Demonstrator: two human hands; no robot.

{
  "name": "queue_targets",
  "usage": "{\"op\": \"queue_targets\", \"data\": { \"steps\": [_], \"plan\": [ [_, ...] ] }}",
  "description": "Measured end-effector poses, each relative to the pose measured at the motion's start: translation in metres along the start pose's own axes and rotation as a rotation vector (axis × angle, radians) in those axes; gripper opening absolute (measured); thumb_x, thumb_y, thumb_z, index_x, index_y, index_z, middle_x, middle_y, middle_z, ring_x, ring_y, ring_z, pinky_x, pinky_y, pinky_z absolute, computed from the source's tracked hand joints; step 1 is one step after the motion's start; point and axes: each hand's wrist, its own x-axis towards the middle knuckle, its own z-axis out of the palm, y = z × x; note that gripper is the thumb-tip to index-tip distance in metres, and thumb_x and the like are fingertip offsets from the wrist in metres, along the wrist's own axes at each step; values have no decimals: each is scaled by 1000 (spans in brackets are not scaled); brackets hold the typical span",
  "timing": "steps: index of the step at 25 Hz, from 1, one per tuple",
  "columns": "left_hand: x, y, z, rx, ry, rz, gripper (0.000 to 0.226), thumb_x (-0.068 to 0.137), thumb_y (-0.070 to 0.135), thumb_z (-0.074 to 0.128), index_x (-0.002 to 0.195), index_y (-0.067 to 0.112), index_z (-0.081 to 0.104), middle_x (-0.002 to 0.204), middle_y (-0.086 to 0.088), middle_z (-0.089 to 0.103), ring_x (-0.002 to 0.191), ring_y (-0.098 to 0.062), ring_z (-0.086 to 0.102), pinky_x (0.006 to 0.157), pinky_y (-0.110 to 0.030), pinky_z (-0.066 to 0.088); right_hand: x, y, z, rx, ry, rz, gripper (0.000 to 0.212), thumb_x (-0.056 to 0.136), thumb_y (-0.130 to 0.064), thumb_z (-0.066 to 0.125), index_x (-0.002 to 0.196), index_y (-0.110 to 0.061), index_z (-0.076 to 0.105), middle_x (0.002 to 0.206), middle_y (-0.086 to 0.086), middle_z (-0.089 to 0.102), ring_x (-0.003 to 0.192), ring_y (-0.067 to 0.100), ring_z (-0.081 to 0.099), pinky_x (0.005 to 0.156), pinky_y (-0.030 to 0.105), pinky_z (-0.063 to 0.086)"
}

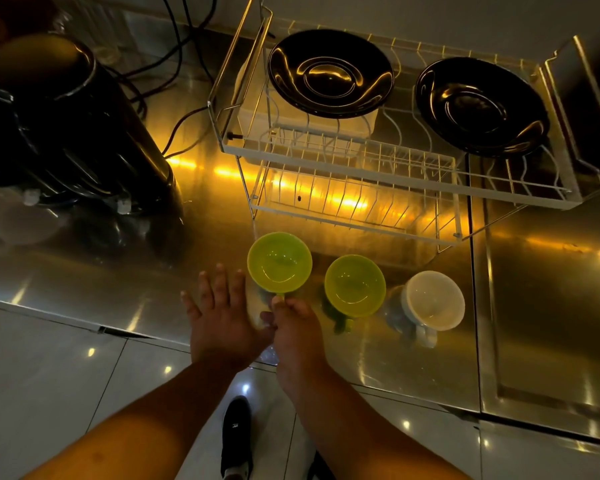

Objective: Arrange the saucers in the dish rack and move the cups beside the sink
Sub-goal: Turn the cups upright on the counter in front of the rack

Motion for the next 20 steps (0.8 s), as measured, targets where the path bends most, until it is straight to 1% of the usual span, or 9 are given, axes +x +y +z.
{"op": "queue_targets", "data": {
  "steps": [4, 7, 10, 14, 16, 18, 20],
  "plan": [
    [1, -1, 2, 25, -20, -7, 111, 78, 84, 30, 164, 18, 7, 173, -17, -2, 158, -41, -11, 121, -70, -2, 4, 0, 1, 11, 4, 40, 11, 98, -26, 58, 94, -20, 66, 77, -1, 75, 73, 12, 71, 60, 30, 50],
    [1, -1, 1, 21, -19, -6, 109, 78, 82, 28, 164, 18, 7, 173, -17, -2, 158, -41, -11, 121, -70, -4, 6, 3, 2, 14, 27, 52, 10, 98, -28, 58, 95, -22, 66, 80, 2, 76, 78, 15, 72, 60, 31, 51],
    [1, 1, -1, 9, -18, -7, 108, 79, 79, 28, 164, 17, 9, 173, -18, -1, 158, -42, -10, 121, -70, -4, 8, 7, 4, 21, 51, 57, 10, 98, -27, 58, 93, -24, 66, 82, 1, 77, 84, 16, 73, 69, 35, 53],
    [1, 1, -2, 21, -30, -16, 108, 78, 81, 25, 165, 18, 6, 173, -17, -3, 157, -41, -12, 121, -69, -6, 12, 9, 4, 43, 52, 65, 10, 99, -24, 57, 91, -24, 64, 74, -7, 76, 85, 16, 73, 77, 40, 57],
    [1, 1, -1, 26, -22, -16, 107, 79, 81, 26, 164, 19, 7, 173, -16, -3, 158, -41, -11, 121, -70, -5, 14, 10, 4, 50, 46, 74, 11, 99, -21, 57, 91, -22, 64, 73, -7, 76, 88, 17, 73, 81, 42, 58],
    [1, 0, 1, 27, -12, -12, 107, 80, 80, 31, 164, 18, 10, 173, -17, 1, 158, -41, -9, 121, -70, -2, 16, 11, 3, 59, 36, 89, 12, 99, -19, 57, 90, -21, 64, 76, -6, 76, 89, 17, 73, 83, 42, 58],
    [1, -1, 3, 27, -9, -9, 108, 79, 81, 34, 164, 17, 12, 173, -18, 3, 158, -41, -7, 121, -71, -1, 17, 13, 2, 74, 14, 101, 10, 99, -18, 57, 92, -21, 63, 71, -7, 77, 86, 14, 73, 83, 42, 59]
  ]
}}
